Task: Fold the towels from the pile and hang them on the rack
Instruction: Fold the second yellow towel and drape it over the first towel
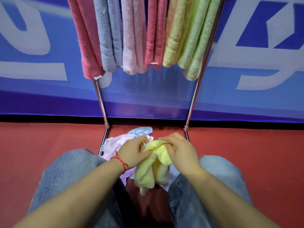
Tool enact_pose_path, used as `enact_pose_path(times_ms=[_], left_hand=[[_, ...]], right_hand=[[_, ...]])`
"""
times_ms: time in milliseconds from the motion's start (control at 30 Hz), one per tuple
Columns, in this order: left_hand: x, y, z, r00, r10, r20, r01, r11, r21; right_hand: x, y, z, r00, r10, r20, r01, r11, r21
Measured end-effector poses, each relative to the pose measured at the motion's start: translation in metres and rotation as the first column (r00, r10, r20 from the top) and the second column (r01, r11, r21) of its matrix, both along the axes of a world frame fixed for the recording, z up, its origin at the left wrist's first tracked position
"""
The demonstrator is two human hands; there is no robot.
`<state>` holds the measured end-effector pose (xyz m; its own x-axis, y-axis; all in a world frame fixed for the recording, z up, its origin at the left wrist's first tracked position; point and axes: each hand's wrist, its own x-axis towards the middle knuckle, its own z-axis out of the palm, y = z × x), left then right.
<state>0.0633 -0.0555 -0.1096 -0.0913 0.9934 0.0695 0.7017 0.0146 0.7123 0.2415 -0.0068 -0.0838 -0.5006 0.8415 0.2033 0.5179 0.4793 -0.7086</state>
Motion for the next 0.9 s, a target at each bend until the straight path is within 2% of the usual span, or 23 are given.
enact_pose_path(times_ms=[100, 200, 267, 333, 400, 533, 633, 767, 900], left_hand=[[-0.015, -0.005, -0.004, 0.962, 0.035, -0.271, 0.001, 0.992, 0.13], [-0.027, -0.007, -0.011, 0.916, 0.089, -0.39, -0.004, 0.977, 0.215], [-0.036, -0.008, -0.011, 0.925, 0.094, -0.367, -0.034, 0.985, 0.167], [-0.044, -0.011, -0.008, 0.954, 0.109, -0.279, -0.111, 0.994, 0.009], [-0.049, -0.014, -0.009, 0.978, 0.122, -0.171, -0.13, 0.991, -0.039], [-0.047, -0.024, -0.003, 0.986, 0.073, -0.151, -0.072, 0.997, 0.01], [-0.047, -0.029, 0.006, 0.987, 0.107, -0.12, -0.102, 0.994, 0.047], [-0.052, -0.032, 0.009, 0.955, 0.238, -0.176, -0.225, 0.97, 0.09], [-0.052, -0.029, 0.013, 0.903, 0.43, -0.006, -0.425, 0.894, 0.14]], right_hand=[[0.002, 0.001, -0.002, 0.999, -0.041, 0.033, 0.043, 0.998, -0.04], [0.005, 0.004, -0.004, 0.996, -0.085, 0.041, 0.086, 0.996, -0.032], [0.009, 0.009, -0.004, 0.987, -0.16, 0.016, 0.161, 0.986, -0.044], [0.012, 0.015, -0.003, 0.968, -0.252, -0.013, 0.25, 0.964, -0.086], [0.015, 0.02, -0.004, 0.946, -0.323, -0.01, 0.32, 0.941, -0.113], [0.018, 0.025, -0.008, 0.926, -0.375, 0.036, 0.376, 0.916, -0.136], [0.019, 0.028, -0.008, 0.909, -0.408, 0.085, 0.416, 0.899, -0.135], [0.019, 0.025, -0.009, 0.904, -0.393, 0.169, 0.415, 0.901, -0.128], [0.02, 0.024, -0.009, 0.902, -0.419, 0.103, 0.431, 0.883, -0.183]])
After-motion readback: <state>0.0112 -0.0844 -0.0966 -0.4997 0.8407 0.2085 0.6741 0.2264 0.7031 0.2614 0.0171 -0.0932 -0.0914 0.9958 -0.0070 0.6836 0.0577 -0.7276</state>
